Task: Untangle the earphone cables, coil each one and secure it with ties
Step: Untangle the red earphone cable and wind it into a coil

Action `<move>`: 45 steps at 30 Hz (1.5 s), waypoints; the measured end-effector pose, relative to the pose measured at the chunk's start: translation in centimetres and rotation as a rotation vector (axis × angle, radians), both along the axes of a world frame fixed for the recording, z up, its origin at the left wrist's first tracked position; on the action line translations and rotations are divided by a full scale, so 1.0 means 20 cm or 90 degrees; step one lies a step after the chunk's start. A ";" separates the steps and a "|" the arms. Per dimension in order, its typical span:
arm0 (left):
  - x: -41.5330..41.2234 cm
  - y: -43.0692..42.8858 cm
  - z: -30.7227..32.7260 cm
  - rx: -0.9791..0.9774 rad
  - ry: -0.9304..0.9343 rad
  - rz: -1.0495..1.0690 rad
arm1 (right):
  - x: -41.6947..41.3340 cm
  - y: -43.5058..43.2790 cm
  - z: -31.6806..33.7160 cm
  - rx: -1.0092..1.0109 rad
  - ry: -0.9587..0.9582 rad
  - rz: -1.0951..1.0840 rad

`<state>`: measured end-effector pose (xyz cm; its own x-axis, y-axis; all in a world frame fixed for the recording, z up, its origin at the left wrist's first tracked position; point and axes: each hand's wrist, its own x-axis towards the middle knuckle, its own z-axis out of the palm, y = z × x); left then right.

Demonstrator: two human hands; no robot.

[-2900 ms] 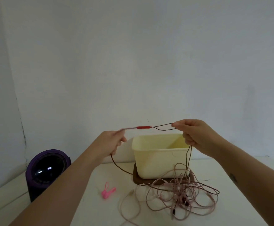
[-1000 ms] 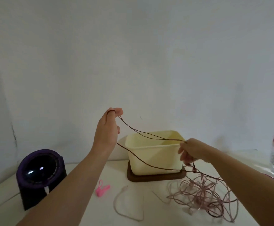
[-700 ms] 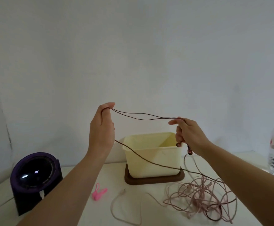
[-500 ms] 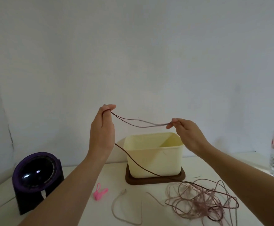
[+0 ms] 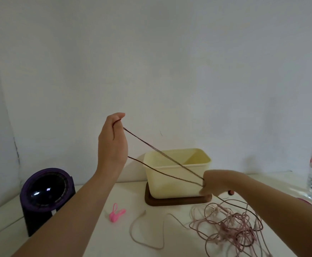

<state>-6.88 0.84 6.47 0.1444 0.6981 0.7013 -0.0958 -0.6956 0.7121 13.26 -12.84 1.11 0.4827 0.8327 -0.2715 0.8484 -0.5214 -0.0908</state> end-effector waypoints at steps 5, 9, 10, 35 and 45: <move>0.01 0.02 -0.03 -0.016 0.042 -0.013 | 0.13 0.01 0.14 0.219 0.007 -0.117; 0.03 0.01 -0.04 -0.025 0.051 -0.039 | 0.14 0.01 0.33 0.464 -0.012 -0.124; 0.04 0.00 -0.03 -0.026 0.053 -0.044 | 0.14 0.01 0.38 0.489 -0.032 -0.109; -0.32 0.13 0.10 -0.020 0.033 0.032 | -0.43 0.36 0.71 0.528 -0.034 0.210; -0.51 0.24 0.04 -0.051 0.089 0.042 | -0.64 0.49 0.41 0.180 0.202 0.277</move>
